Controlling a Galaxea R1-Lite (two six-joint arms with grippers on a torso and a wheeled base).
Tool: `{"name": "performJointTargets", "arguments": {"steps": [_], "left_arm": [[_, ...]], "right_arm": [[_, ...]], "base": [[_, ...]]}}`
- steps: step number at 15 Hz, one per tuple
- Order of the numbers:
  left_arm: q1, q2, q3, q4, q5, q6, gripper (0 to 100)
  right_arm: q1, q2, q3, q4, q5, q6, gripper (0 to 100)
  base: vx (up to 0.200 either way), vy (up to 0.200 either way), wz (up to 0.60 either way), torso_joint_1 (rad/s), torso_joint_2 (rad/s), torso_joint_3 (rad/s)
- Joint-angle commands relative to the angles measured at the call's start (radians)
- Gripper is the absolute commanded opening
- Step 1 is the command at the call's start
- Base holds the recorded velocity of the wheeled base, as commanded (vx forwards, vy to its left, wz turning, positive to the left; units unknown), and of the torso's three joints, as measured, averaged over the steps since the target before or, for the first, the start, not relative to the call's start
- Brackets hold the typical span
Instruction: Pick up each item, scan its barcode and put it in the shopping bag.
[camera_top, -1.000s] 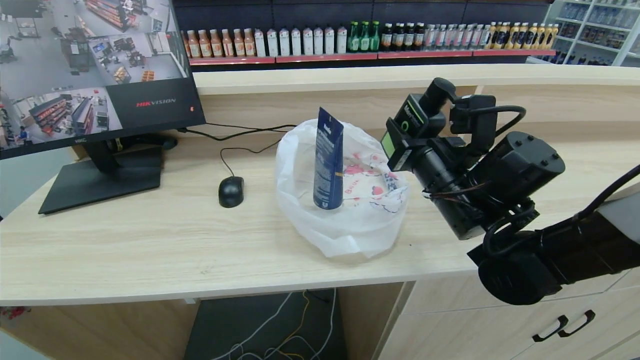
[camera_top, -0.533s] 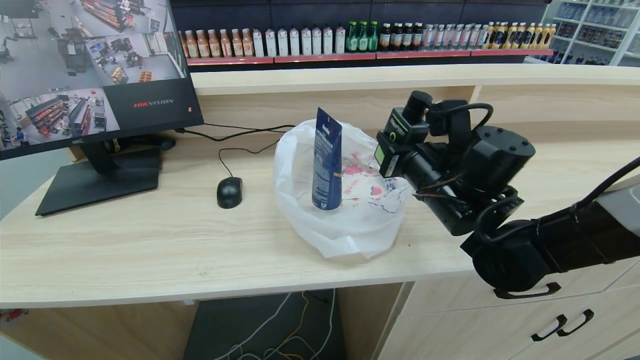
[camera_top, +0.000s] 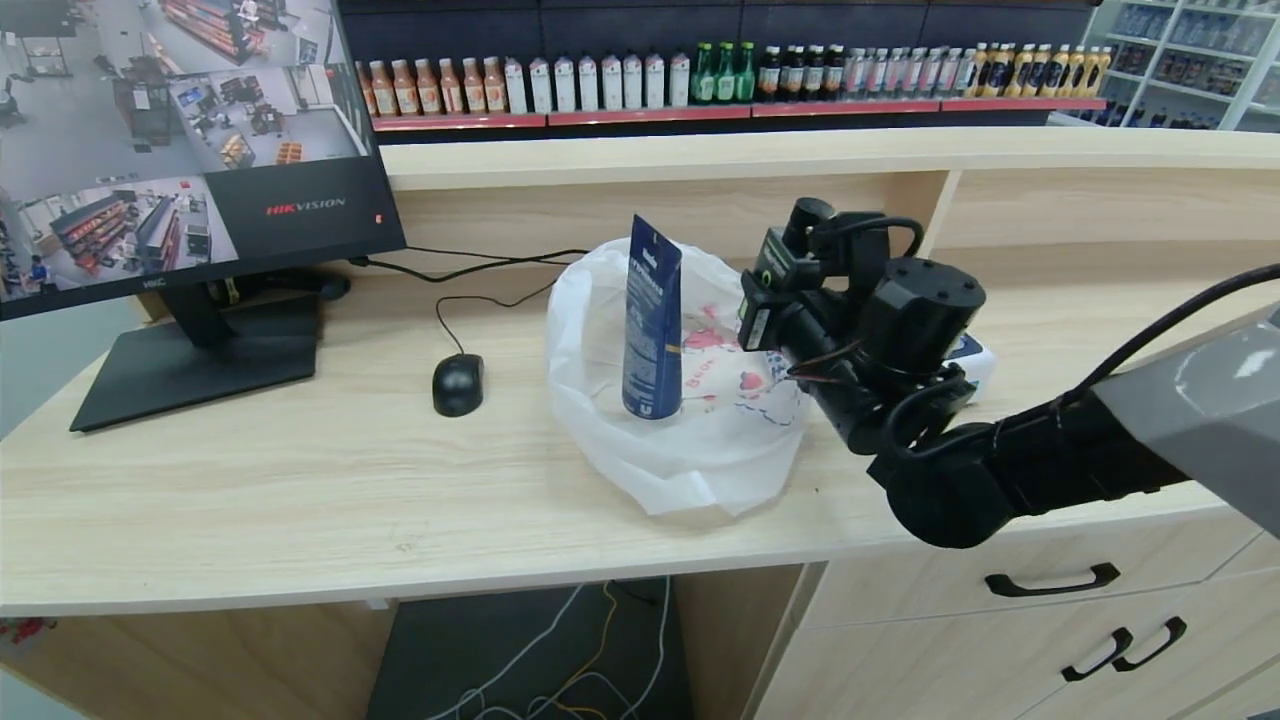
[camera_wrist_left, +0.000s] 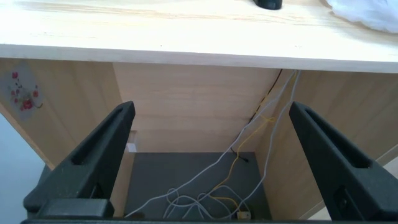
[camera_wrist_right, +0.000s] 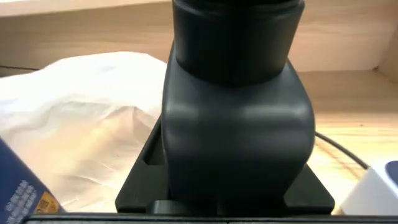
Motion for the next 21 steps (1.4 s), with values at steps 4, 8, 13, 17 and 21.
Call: {"name": "performJointTargets", "arguments": {"steps": [4,8,13,17,21], "left_arm": [[0.0,0.0,0.0,0.0,0.0,-0.001,100],[0.0,0.0,0.0,0.0,0.0,0.001,100],[0.0,0.0,0.0,0.0,0.0,0.001,100],[0.0,0.0,0.0,0.0,0.0,0.001,100],[0.0,0.0,0.0,0.002,0.0,0.002,100]], "right_arm": [[0.015,0.071,-0.008,-0.001,-0.005,0.021,0],[0.042,0.084,0.017,-0.001,-0.011,0.048,0],[0.047,0.102,0.046,-0.003,-0.019,0.078,0],[0.048,0.108,0.064,-0.007,-0.042,0.112,0],[0.05,0.122,0.064,-0.023,-0.042,0.114,0]], "base": [[0.0,0.0,0.0,0.0,0.0,0.0],[0.0,0.0,0.0,0.0,0.0,0.0],[0.0,0.0,0.0,0.0,0.0,0.0],[0.0,0.0,0.0,0.0,0.0,0.0],[0.0,0.0,0.0,0.0,0.0,0.0]]}}
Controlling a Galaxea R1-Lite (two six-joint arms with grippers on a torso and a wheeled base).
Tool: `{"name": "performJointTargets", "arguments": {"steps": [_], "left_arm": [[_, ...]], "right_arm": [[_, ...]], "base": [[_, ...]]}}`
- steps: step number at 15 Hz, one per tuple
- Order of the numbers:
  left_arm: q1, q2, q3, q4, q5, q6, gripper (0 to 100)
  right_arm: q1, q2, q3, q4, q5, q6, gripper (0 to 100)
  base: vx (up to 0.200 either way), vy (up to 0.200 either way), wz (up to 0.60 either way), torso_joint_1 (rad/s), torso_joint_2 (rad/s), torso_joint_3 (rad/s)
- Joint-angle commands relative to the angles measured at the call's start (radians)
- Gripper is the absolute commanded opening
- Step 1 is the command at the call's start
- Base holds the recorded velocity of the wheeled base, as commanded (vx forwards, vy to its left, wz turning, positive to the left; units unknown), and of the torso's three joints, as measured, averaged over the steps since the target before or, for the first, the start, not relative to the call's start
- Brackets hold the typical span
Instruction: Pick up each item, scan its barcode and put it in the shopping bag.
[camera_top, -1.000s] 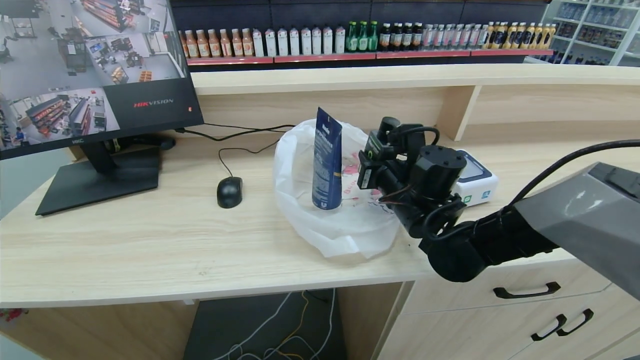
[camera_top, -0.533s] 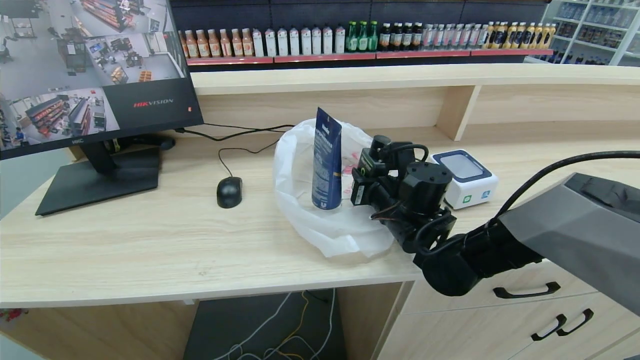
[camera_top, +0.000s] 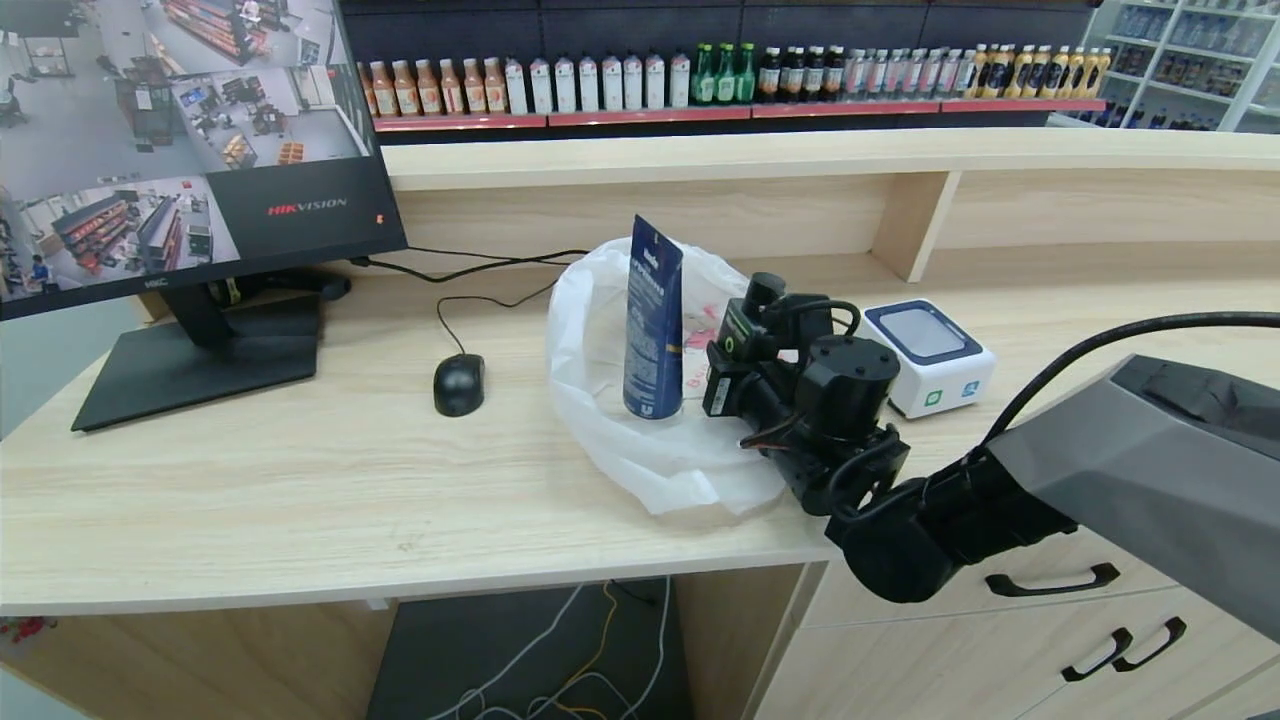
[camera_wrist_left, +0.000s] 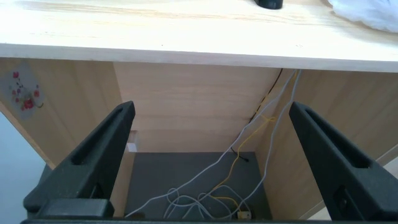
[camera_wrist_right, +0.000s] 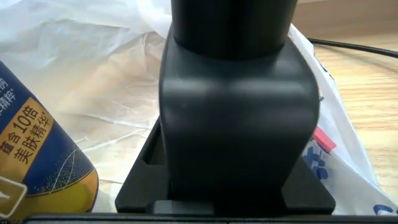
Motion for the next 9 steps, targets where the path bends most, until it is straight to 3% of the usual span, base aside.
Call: {"name": "performJointTargets", "arguments": {"steps": [1,9], "left_arm": [[0.0,0.0,0.0,0.0,0.001,0.0,100],[0.0,0.0,0.0,-0.001,0.001,-0.001,100]], "right_arm": [[-0.001,0.013,0.0,0.0,0.001,0.0,0],[0.003,0.032,0.002,-0.032,0.009,0.006,0]], "base": [[0.0,0.0,0.0,0.0,0.0,0.0],[0.0,0.0,0.0,0.0,0.0,0.0]]}}
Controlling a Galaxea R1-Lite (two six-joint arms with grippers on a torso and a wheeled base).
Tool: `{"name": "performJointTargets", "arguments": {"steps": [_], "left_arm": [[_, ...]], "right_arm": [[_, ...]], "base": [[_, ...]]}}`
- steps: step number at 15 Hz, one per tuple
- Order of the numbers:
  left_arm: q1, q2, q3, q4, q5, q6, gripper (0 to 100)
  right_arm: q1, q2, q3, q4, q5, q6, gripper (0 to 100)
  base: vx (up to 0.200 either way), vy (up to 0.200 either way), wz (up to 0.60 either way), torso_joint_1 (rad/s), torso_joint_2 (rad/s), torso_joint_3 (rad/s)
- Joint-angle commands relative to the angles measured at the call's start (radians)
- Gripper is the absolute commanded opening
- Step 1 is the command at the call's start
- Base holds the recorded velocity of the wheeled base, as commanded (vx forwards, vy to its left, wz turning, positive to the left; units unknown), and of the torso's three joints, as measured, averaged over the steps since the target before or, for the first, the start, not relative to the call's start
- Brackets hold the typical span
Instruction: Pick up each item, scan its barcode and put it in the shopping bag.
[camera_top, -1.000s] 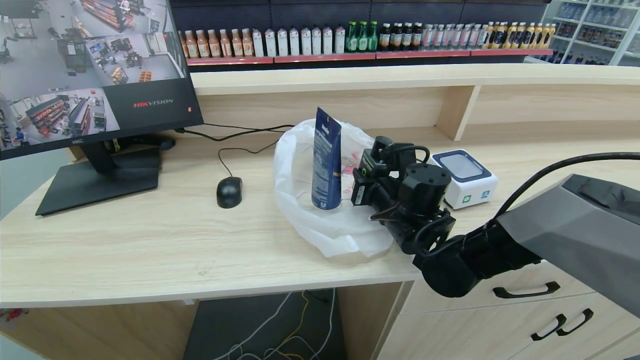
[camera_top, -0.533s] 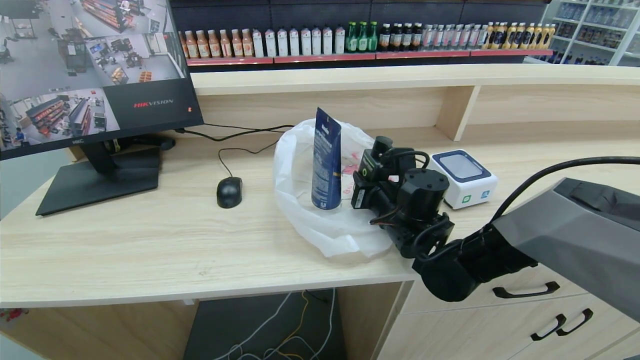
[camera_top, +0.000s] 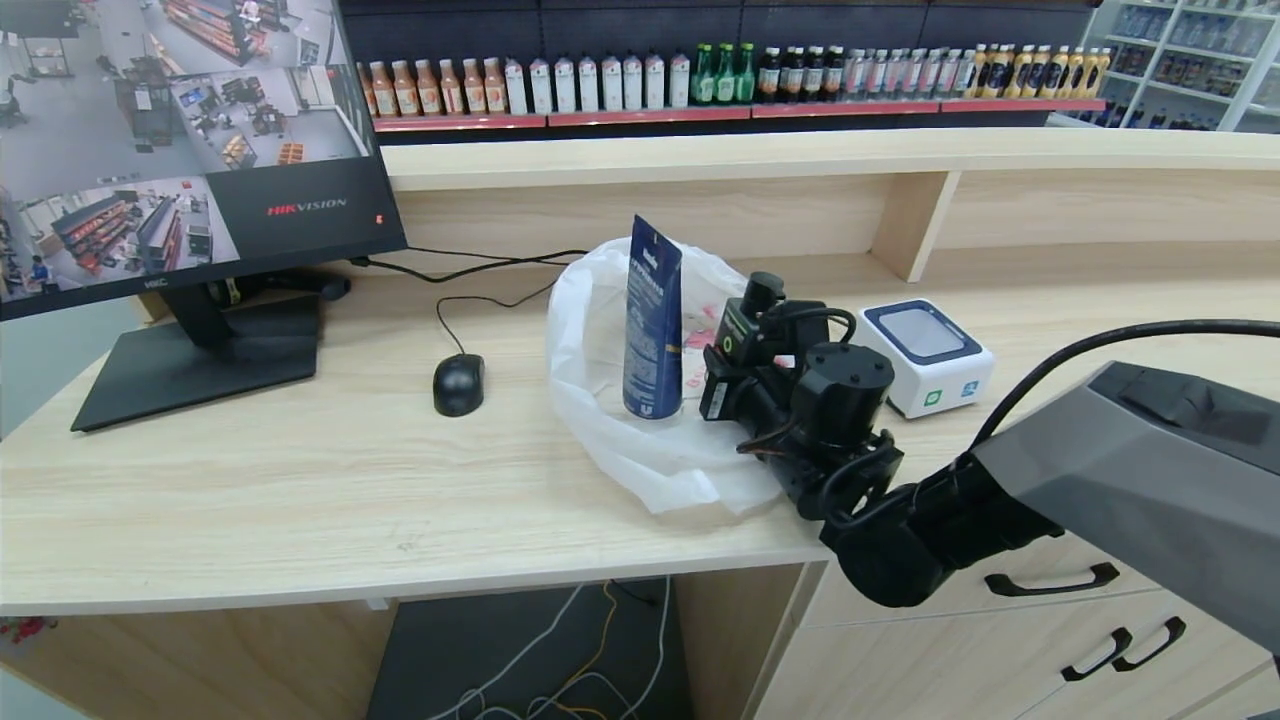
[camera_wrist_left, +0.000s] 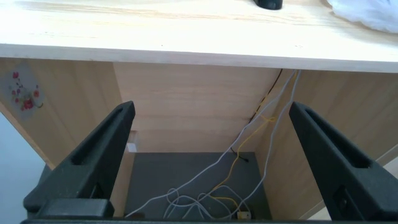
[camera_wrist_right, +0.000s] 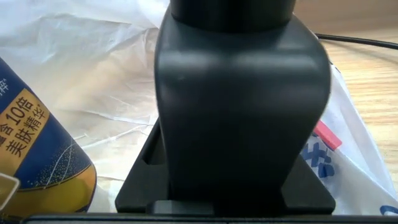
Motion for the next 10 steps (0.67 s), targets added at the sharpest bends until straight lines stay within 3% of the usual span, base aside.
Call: {"name": "performJointTargets", "arguments": {"steps": [1,4,5,10], "left_arm": [[0.0,0.0,0.0,0.0,0.001,0.0,100],[0.0,0.0,0.0,0.0,0.001,0.0,100],[0.0,0.0,0.0,0.0,0.001,0.0,100],[0.0,0.0,0.0,0.0,0.001,0.0,100]], "right_arm": [[0.001,0.021,0.0,-0.02,0.001,0.001,0],[0.004,0.045,-0.035,-0.055,-0.004,-0.015,0],[0.008,0.048,-0.026,-0.081,-0.012,-0.005,100],[0.008,0.03,-0.023,-0.094,-0.016,-0.008,100]], "base": [[0.0,0.0,0.0,0.0,0.0,0.0],[0.0,0.0,0.0,0.0,0.0,0.0],[0.0,0.0,0.0,0.0,0.0,0.0],[0.0,0.0,0.0,0.0,0.0,0.0]]}}
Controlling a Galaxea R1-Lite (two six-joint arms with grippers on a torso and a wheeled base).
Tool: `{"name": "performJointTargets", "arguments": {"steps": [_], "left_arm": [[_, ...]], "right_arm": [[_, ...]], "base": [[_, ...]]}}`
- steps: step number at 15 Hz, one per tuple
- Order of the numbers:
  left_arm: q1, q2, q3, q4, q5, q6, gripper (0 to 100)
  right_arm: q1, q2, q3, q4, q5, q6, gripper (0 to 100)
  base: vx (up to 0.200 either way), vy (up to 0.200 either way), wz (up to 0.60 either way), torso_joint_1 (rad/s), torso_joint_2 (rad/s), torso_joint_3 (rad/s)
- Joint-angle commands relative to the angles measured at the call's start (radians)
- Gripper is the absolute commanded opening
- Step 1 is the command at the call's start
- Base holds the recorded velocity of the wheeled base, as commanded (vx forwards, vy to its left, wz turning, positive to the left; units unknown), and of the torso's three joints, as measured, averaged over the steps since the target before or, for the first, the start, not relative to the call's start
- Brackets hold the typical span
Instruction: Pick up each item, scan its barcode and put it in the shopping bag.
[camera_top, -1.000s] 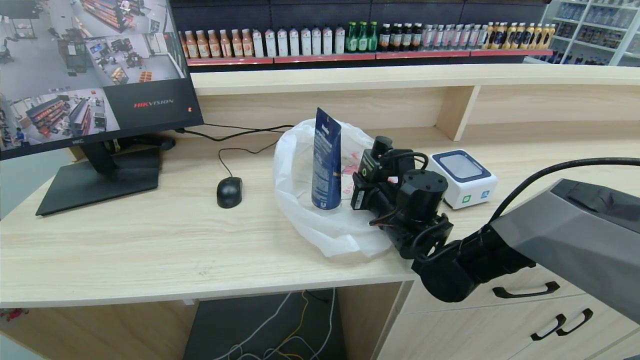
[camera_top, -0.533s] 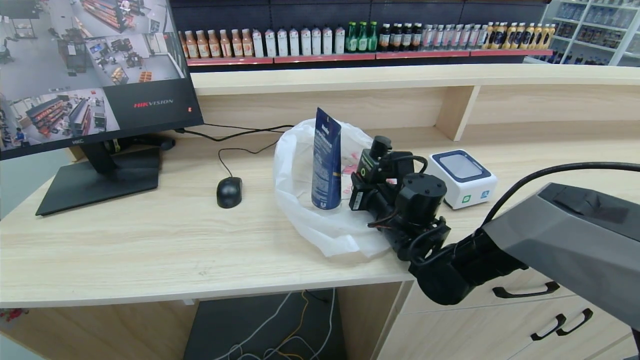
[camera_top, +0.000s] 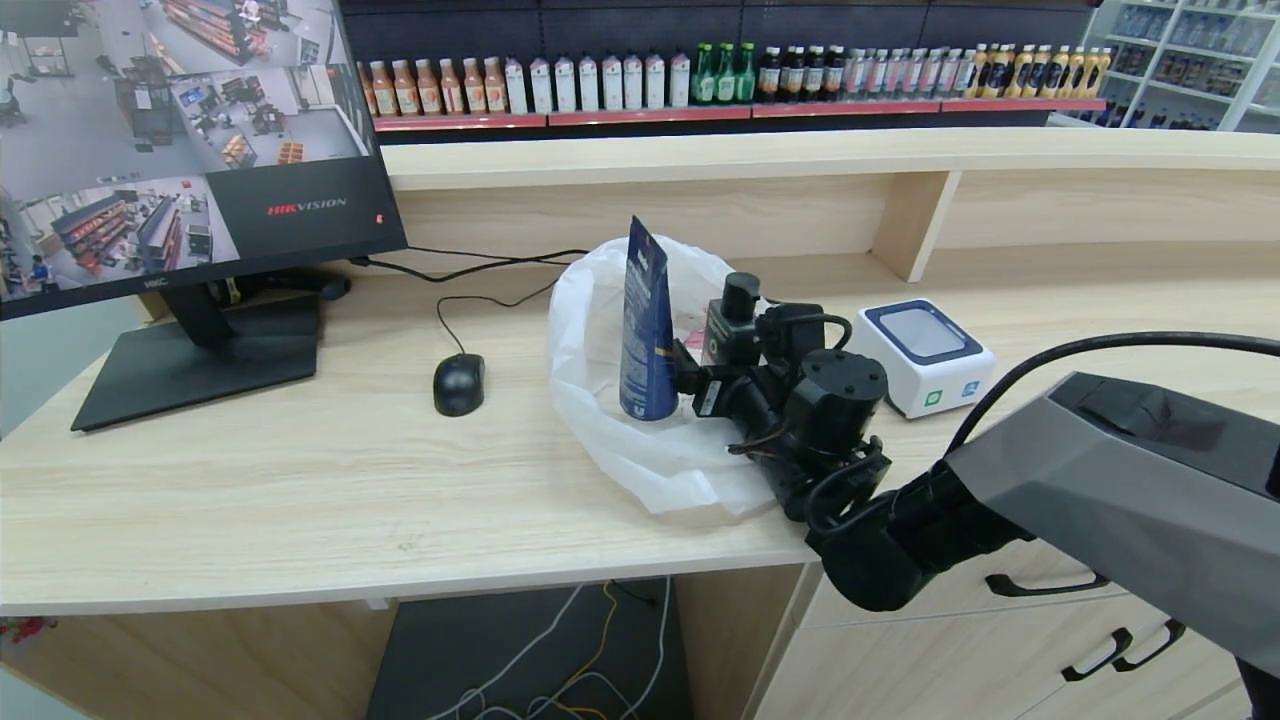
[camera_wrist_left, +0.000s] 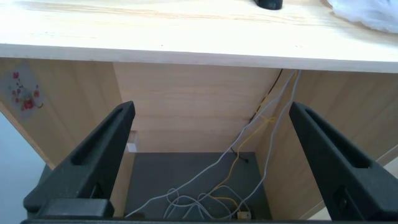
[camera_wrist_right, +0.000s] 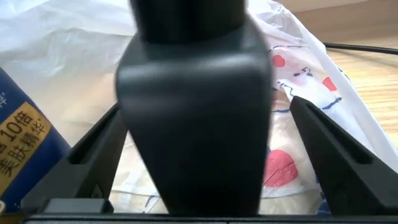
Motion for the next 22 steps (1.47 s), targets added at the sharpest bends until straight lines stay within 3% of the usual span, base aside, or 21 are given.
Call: {"name": "performJointTargets", "arguments": {"steps": [1,15,22], "left_arm": [[0.0,0.0,0.0,0.0,0.0,0.0,100],[0.0,0.0,0.0,0.0,0.0,0.0,100],[0.0,0.0,0.0,0.0,0.0,0.0,100]], "right_arm": [[0.0,-0.012,0.001,-0.006,-0.001,0.0,100],[-0.023,-0.308,0.173,-0.027,-0.001,-0.034,100],[-0.048,-0.673,0.565,-0.046,0.006,-0.028,100]], "base": [[0.0,0.0,0.0,0.0,0.0,0.0],[0.0,0.0,0.0,0.0,0.0,0.0],[0.0,0.0,0.0,0.0,0.0,0.0]]}}
